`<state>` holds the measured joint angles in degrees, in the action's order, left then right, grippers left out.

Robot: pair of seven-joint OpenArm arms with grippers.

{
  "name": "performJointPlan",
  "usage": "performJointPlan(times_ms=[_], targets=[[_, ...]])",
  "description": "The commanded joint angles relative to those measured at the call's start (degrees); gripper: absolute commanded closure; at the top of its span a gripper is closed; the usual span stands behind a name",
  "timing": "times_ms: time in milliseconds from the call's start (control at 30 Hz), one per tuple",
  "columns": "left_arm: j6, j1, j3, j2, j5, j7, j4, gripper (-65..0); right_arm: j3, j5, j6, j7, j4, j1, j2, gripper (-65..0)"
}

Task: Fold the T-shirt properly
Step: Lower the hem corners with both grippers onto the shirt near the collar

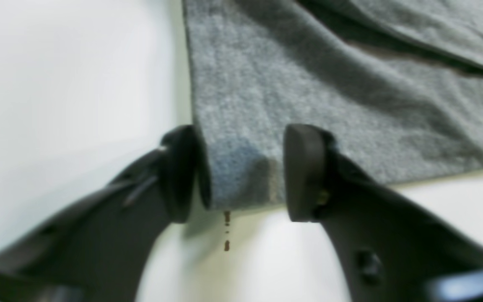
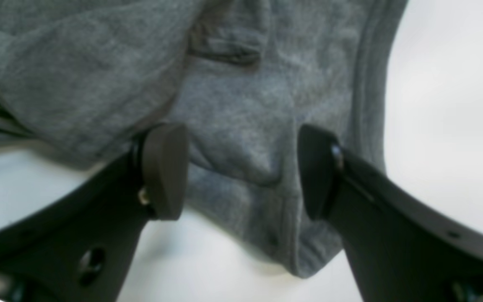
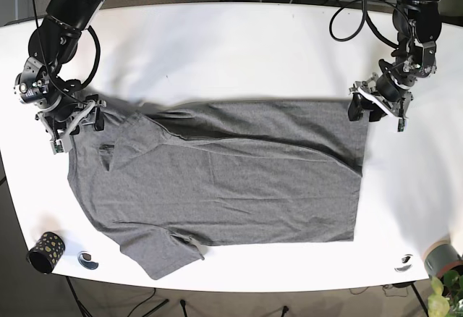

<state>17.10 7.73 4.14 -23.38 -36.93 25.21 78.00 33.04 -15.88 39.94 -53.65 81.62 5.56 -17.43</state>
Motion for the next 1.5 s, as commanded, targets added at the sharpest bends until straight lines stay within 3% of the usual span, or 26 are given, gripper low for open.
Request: performJointPlan(times_ms=[0, 133, 300, 967, 1100, 1167, 1367, 1467], targets=[[0.0, -0.21, 0.21, -0.76, 0.14, 0.59, 0.38, -16.5, 0.41, -0.25, 0.06, 1.03, -2.9, 2.22, -1.95, -39.0], [0.0, -0.3, 0.21, -0.76, 0.14, 0.59, 0.2, -4.2, 0.41, -0.43, 0.06, 3.49, -7.91, 4.24, -3.36, -38.8], [0.0, -0.21, 0.21, -0.93, 0.14, 0.59, 0.2, -1.0, 0.33, -0.25, 0.06, 4.64, -10.64, 6.09, -4.42, -38.7], [0.0, -0.12, 0.39, -1.11, 0.14, 0.59, 0.38, -0.8, -0.03, -0.16, 0.06, 10.61, -17.67, 6.26, -6.26, -38.2], [0.0, 0.05, 0.39, -1.2, 0.14, 0.59, 0.38, -0.8, -0.03, -0.16, 0.06, 10.61, -17.76, 6.26, -6.09, -29.3], [0.0, 0.14, 0.47, -1.72, 0.14, 0.59, 0.38, -0.8, -0.03, -0.16, 0.06, 10.61, -18.02, 6.26, -6.0, -20.9], [0.0, 0.14, 0.39, -1.9, 0.14, 0.59, 0.38, -0.8, -0.03, -0.16, 0.06, 10.7, -20.48, 6.53, -6.0, -3.6], [0.0, 0.14, 0.47, -1.9, 0.14, 0.59, 0.38, -0.8, -0.03, -0.16, 0.06, 10.7, -20.48, 6.44, -6.0, 0.0]])
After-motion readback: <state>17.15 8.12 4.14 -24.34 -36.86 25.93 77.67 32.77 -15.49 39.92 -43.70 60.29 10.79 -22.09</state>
